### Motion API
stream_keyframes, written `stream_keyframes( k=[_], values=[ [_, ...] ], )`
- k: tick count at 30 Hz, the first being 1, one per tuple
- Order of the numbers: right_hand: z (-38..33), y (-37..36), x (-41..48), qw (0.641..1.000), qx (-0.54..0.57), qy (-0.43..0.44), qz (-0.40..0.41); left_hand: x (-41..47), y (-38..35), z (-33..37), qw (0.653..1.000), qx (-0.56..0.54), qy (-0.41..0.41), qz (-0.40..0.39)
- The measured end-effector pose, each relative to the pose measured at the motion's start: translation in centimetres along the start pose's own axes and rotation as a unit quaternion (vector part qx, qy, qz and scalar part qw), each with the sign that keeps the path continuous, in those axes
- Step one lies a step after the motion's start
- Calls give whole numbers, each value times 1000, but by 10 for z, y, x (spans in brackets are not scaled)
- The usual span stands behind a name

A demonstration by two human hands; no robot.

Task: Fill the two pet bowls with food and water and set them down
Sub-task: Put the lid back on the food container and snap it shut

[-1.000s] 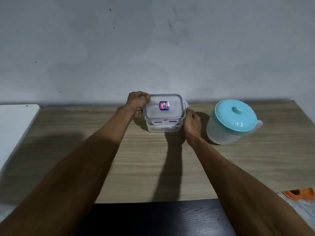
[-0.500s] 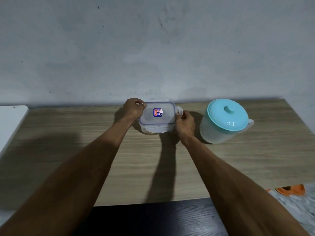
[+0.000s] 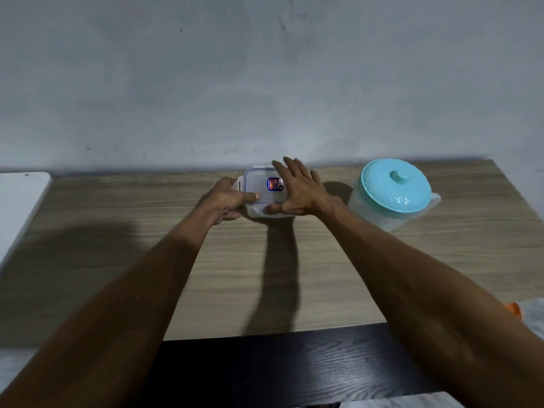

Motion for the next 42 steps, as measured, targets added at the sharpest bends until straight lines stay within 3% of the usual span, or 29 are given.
stream_keyframes(
  k=[4,11,15,21,27,33,36,38,42],
  values=[
    [0,-5,7,994,-82,18,-68,0,-5,-6,999,-39,1,-21],
    [0,-5,12,984,-167,31,-50,-3,-10,-9,997,-60,1,-41],
    [-2,-10,19,985,-159,22,-66,-4,-12,-14,996,-77,10,-48],
    [-2,-16,23,985,-169,26,-27,-5,-13,-14,996,-76,5,-34],
    [-8,-7,33,984,-141,-7,-106,-3,-14,-15,997,-77,2,-18],
    [-8,-8,33,987,-128,0,-93,-3,-14,-16,997,-75,3,-17],
    [-1,-10,26,993,-100,-1,-63,-2,-14,-17,997,-72,-2,-11],
    [6,-11,14,999,-21,-21,-28,-2,-14,-17,997,-71,-8,-7],
    [27,-14,-13,980,141,-74,122,-5,-13,-17,998,-64,-16,13]
  ],
)
Point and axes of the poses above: each hand's wrist, its own x-axis towards the middle knuckle, its own y-axis out of the back of the hand, z = x × y, the point moved 5 cm from there along x, towards the middle knuckle, and after that the axes turned 13 degrees about x, right-handed, at the moved point
